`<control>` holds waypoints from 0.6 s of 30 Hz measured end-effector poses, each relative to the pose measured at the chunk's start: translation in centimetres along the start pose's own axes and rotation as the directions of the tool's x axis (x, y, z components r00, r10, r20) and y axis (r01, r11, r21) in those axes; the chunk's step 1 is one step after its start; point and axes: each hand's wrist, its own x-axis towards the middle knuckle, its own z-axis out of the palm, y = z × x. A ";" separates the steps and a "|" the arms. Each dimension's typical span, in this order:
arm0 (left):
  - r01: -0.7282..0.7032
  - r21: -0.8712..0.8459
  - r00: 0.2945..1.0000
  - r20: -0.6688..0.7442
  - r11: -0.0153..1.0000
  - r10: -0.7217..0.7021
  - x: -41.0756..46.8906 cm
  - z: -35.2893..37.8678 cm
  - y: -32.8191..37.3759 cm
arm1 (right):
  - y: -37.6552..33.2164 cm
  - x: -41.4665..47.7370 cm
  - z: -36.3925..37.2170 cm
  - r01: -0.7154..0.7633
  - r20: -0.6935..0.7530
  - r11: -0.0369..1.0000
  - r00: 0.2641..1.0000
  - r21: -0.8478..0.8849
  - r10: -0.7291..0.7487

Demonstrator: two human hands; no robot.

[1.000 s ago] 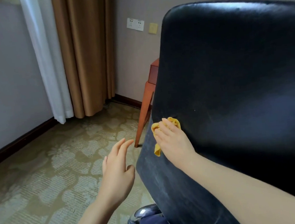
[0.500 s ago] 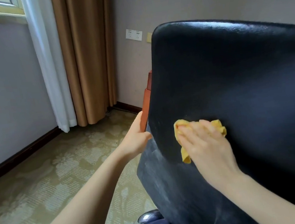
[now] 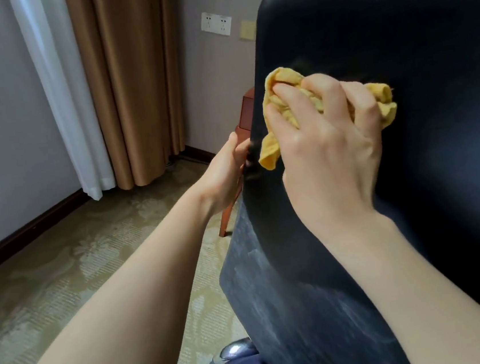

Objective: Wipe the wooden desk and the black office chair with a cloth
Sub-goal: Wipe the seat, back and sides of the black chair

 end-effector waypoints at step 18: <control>0.152 0.082 0.985 0.073 0.985 -0.158 -3.5 -1.8 0.6 | -1.6 -7.9 4.4 0.438 0.354 0.896 0.851 -0.071 -0.388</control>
